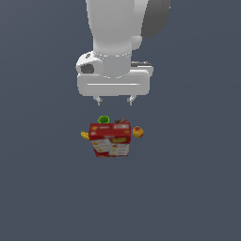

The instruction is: Pick up a designated object from a clutter of objects.

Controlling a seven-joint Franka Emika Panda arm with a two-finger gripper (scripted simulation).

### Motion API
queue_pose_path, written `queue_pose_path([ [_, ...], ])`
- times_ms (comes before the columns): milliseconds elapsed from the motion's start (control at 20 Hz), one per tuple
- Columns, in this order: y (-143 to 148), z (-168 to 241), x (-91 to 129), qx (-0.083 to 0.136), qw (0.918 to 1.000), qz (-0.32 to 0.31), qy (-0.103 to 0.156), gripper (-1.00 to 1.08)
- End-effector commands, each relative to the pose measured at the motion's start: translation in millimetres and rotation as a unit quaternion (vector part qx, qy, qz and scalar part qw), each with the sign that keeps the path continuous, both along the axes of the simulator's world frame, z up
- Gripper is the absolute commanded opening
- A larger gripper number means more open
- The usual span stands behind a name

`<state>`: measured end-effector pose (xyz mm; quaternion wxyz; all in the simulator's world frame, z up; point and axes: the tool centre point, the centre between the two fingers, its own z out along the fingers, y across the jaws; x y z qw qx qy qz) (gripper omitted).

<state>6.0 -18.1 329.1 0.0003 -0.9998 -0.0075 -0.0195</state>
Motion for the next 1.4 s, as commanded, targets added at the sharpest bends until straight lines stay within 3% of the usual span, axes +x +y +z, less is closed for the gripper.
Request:
queue_pose_path([
  [0,0.0,0.0,0.0,0.0,1.0,0.0,0.0,1.0],
  [750,11.3,-12.1,0.1,0.011,0.9998,0.015,0.007,1.0],
  [1350,-11.6,-67.8,-14.9,0.011,0.9988,-0.046,0.01,1.0],
])
